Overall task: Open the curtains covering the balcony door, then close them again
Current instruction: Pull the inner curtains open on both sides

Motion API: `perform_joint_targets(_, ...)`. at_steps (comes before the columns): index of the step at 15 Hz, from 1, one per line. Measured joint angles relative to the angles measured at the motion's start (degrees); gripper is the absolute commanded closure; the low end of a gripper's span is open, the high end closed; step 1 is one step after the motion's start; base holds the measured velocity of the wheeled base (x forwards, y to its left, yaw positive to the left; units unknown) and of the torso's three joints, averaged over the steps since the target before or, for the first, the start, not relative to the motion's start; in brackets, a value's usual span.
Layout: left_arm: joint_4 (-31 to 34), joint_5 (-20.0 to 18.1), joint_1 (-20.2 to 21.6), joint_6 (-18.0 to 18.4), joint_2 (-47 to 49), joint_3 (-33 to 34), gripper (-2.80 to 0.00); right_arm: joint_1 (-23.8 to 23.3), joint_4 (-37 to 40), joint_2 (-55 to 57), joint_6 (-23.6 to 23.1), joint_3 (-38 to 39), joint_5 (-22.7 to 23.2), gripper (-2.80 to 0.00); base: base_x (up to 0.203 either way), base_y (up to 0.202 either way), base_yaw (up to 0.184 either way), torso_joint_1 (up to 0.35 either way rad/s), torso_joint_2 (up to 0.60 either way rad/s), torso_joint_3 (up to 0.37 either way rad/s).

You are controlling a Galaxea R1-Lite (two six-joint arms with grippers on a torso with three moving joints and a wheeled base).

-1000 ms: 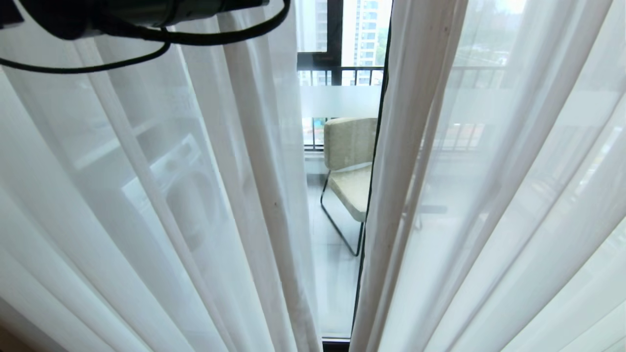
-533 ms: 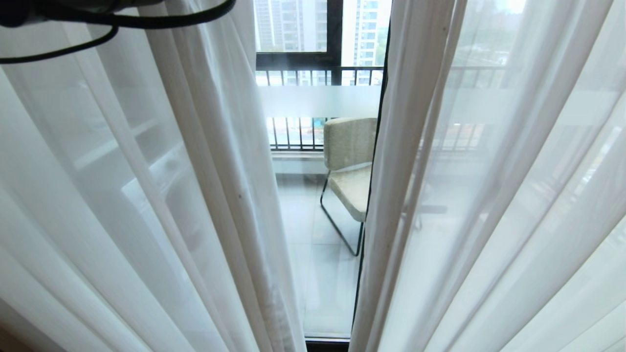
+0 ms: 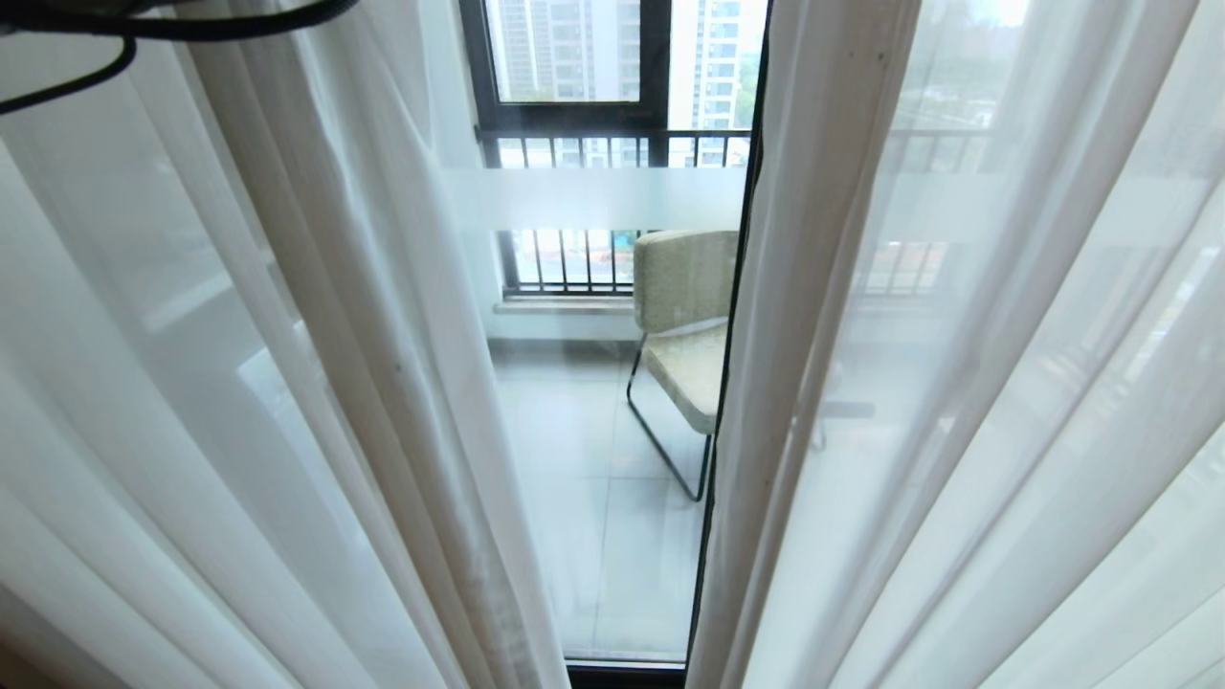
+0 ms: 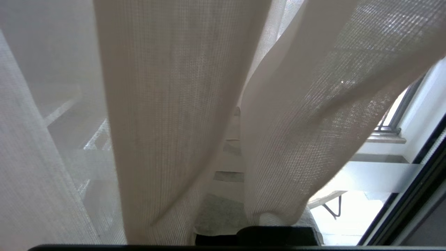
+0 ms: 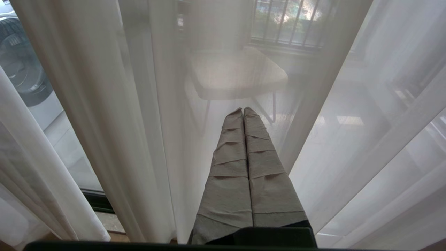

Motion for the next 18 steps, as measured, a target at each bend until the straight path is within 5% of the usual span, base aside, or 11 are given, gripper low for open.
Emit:
perform_joint_targets(8, -0.08, -6.11, 10.16, -0.27, -5.42, 8.23, 0.0, 0.0, 0.0, 0.0, -0.02, 0.0, 0.06, 0.0, 0.0, 0.0, 0.0, 0.0, 0.0, 0.0)
perform_joint_targets(18, -0.01, -6.27, 19.5, -1.15, -6.85, 8.39, 0.0, 0.0, 0.0, 0.0, 0.01, -0.02, 0.05, 0.0, 0.0, 0.0, 0.0, 0.0, 0.0, 0.0)
